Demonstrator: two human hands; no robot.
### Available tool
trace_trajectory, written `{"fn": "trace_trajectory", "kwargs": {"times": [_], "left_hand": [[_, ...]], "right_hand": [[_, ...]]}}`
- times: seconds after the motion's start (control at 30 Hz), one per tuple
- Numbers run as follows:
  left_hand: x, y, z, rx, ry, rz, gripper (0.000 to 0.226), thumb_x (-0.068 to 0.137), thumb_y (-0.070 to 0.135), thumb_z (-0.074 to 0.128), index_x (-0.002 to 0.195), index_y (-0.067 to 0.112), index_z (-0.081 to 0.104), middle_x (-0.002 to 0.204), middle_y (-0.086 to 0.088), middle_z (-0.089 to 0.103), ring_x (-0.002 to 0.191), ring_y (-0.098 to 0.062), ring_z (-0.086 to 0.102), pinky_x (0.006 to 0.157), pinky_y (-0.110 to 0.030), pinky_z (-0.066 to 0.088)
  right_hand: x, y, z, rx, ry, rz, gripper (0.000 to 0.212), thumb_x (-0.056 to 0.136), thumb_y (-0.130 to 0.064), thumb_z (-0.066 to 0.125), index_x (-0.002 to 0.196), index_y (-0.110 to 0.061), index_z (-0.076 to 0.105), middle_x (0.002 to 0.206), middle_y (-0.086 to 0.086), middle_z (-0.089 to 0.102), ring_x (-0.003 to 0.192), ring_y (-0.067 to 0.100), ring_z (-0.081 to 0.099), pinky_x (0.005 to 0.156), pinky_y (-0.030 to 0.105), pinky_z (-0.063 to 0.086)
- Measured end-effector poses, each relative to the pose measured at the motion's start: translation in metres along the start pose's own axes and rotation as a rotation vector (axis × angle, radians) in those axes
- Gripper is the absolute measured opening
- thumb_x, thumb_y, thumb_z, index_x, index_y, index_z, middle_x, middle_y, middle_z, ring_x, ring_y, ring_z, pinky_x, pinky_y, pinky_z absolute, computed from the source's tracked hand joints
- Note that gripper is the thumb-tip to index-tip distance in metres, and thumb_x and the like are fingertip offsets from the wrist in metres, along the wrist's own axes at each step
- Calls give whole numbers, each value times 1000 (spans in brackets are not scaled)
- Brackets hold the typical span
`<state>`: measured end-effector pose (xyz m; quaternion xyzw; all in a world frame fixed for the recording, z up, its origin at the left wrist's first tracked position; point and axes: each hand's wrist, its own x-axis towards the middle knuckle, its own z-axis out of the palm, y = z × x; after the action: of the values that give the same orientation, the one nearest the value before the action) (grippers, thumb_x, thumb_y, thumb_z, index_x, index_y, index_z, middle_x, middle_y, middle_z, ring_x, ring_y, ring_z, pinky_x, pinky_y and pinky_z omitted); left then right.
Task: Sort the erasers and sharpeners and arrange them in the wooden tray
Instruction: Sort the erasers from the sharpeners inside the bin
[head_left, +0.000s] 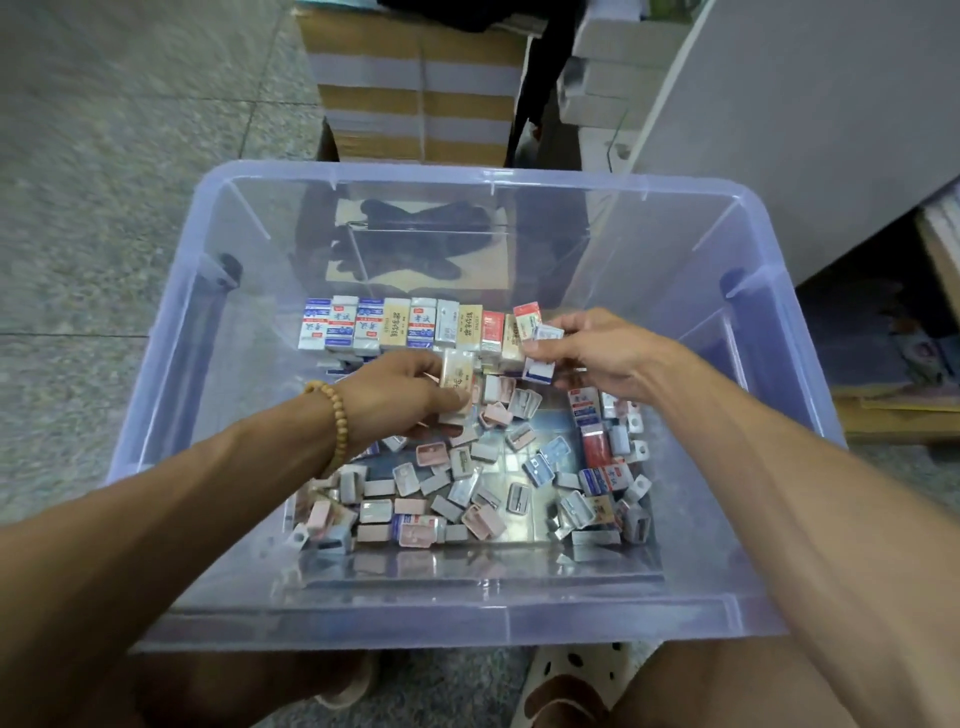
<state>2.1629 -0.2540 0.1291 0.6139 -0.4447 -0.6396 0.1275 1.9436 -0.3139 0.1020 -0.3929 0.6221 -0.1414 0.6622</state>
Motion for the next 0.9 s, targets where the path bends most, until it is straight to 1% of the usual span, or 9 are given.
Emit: {"fn": "trace_trajectory", "kwargs": {"times": [0.13, 0.23, 0.3, 0.37, 0.43, 0.5, 0.57, 0.7, 0.9], "left_hand": [[3, 2, -2, -84, 97, -49, 19, 94, 8, 60, 110, -1, 61, 105, -19, 70, 85, -25, 72, 82, -42, 56], [2, 2, -6, -115, 167, -89, 12, 93, 9, 61, 104, 4, 60, 104, -16, 71, 82, -24, 73, 59, -28, 56], [1, 2, -9, -132, 216, -104, 6, 93, 10, 62, 98, 6, 59, 102, -14, 71, 79, -22, 72, 49, -22, 53], [1, 2, -12, -166, 254, -108, 6, 93, 9, 61, 97, 7, 57, 103, -13, 70, 77, -22, 71, 47, -22, 51], [-1, 3, -14, -203, 278, -109, 9, 94, 8, 61, 101, 5, 58, 105, -15, 69, 76, -23, 70, 47, -23, 50], [-2, 4, -16, -229, 293, -109, 13, 94, 7, 60, 105, 2, 59, 106, -17, 69, 74, -22, 69, 47, -24, 49], [-2, 4, -18, -240, 302, -106, 16, 93, 7, 61, 108, 1, 59, 106, -18, 68, 74, -22, 68, 47, -24, 50], [-1, 6, -18, -258, 302, -97, 17, 93, 7, 60, 109, 1, 59, 105, -17, 67, 73, -21, 67, 47, -25, 49], [1, 8, -15, -286, 291, -93, 18, 94, 8, 59, 111, 1, 58, 102, -14, 67, 70, -16, 67, 45, -21, 48]], "right_hand": [[-4, -5, -1, 66, -14, -41, 17, 88, -6, 72, 104, -7, 72, 86, 3, 75, 75, 13, 64, 55, 19, 49], [-8, -19, 9, 71, -102, -61, 7, 87, -6, 72, 92, -9, 73, 85, 4, 75, 71, 11, 64, 57, 20, 50], [-6, -28, 21, 40, -131, -57, 8, 86, -8, 73, 94, -6, 73, 89, 8, 73, 72, 12, 63, 60, 22, 50], [0, -34, 35, -14, -85, -46, 21, 85, -9, 75, 102, 3, 71, 92, 13, 72, 71, 14, 62, 56, 22, 51], [8, -35, 47, -83, 19, -51, 31, 83, -13, 79, 104, 7, 71, 94, 19, 74, 71, 19, 64, 58, 26, 55], [15, -34, 51, -162, 102, -68, 30, 81, -18, 82, 99, 3, 72, 91, 17, 76, 73, 22, 66, 67, 32, 59], [13, -33, 50, -178, 86, -70, 19, 84, -17, 79, 94, -3, 73, 90, 14, 76, 74, 20, 65, 64, 29, 58], [-3, -33, 34, 58, -2, -56, 7, 91, -8, 67, 96, -3, 69, 87, 10, 73, 69, 13, 64, 53, 19, 52], [-6, -20, 17, 338, 152, 0, 9, 86, 0, 71, 85, -7, 64, 75, 7, 68, 70, 15, 60, 56, 24, 45]]}}
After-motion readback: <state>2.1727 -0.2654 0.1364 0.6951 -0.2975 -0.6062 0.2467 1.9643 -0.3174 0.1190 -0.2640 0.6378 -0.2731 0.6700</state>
